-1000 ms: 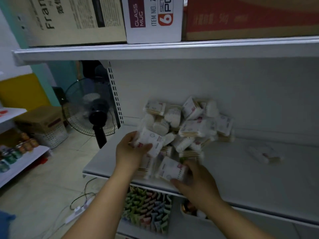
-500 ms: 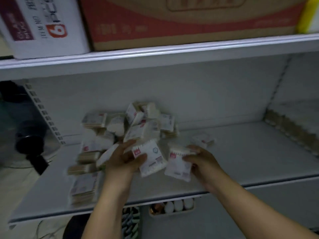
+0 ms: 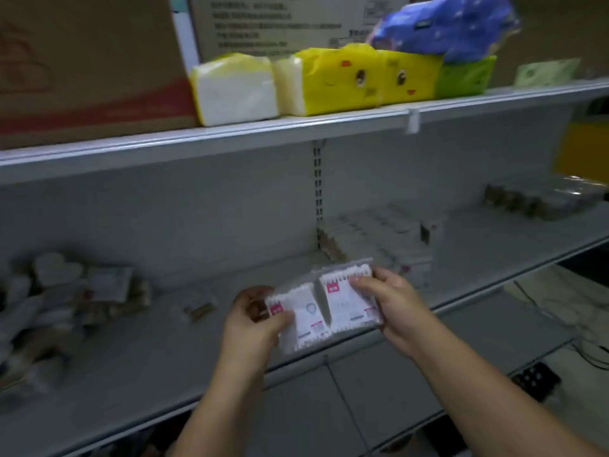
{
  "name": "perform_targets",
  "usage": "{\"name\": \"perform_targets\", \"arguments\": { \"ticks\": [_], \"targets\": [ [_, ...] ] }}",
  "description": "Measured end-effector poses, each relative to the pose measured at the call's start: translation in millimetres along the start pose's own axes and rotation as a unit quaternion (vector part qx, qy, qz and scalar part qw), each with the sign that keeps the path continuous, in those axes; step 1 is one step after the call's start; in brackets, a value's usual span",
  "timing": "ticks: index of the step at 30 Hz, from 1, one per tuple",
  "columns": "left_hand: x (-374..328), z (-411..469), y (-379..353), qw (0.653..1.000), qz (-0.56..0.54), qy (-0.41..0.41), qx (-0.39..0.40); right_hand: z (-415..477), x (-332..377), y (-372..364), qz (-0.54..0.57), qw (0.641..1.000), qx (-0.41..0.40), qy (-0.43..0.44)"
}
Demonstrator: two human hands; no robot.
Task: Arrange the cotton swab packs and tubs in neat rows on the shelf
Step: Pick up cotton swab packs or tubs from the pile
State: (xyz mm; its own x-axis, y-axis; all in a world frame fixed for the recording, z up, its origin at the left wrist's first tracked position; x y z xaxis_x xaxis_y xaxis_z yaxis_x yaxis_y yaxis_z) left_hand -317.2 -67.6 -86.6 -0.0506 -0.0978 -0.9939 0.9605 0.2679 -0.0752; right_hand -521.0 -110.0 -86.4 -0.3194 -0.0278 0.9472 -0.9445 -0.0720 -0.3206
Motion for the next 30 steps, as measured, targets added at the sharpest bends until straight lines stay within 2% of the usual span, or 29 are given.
{"name": "perform_targets", "arguments": {
  "ticks": [6,11,15,17,20,22,25,30],
  "targets": [
    [4.7,-5.1,-102.2,0.998,0.013,0.022,0.056,6.5,35.6,89.4,-0.019,1.000,-0.006,0.019],
    [-19.9,19.8,-167.3,0.991,0.079,-0.032,0.104,33.8,62.0,136.3,-0.021,0.998,-0.013,0.059],
    [-27.3,53.8,-227.4,0.973,0.159,-0.062,0.156,67.9,88.0,190.9,-0.029,0.994,-0.053,0.087],
    [-33.1,76.4,-256.4,0.971,0.157,-0.078,0.164,86.8,101.9,222.5,-0.042,0.991,-0.079,0.098],
    [-41.1,115.1,-303.8,0.967,0.134,-0.086,0.200,115.4,113.9,268.2,-0.131,0.976,-0.137,0.110],
    [-40.9,140.1,-334.9,0.949,0.189,-0.109,0.228,133.9,114.3,289.7,-0.207,0.960,-0.158,0.098],
    [-27.5,173.8,-366.0,0.908,0.322,-0.141,0.227,160.1,106.1,310.7,-0.286,0.944,-0.157,0.058],
    [18.3,195.5,-388.6,0.789,0.553,-0.159,0.215,202.3,90.6,325.4,-0.463,0.880,-0.073,0.077]
  ]
}}
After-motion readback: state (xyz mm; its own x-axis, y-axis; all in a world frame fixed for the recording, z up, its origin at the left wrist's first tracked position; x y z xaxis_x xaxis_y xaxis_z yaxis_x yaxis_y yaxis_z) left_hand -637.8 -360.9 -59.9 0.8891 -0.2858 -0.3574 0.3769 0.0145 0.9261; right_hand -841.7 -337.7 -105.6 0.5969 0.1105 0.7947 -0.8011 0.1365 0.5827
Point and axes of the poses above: each hand's wrist, its own z-axis towards the middle knuckle, its own y-axis out of the back of the hand, x = y × z, the point moved 10 cm from there along z, towards the middle knuckle, and after that the axes turned 1 degree about -y, right-handed, at the moved point
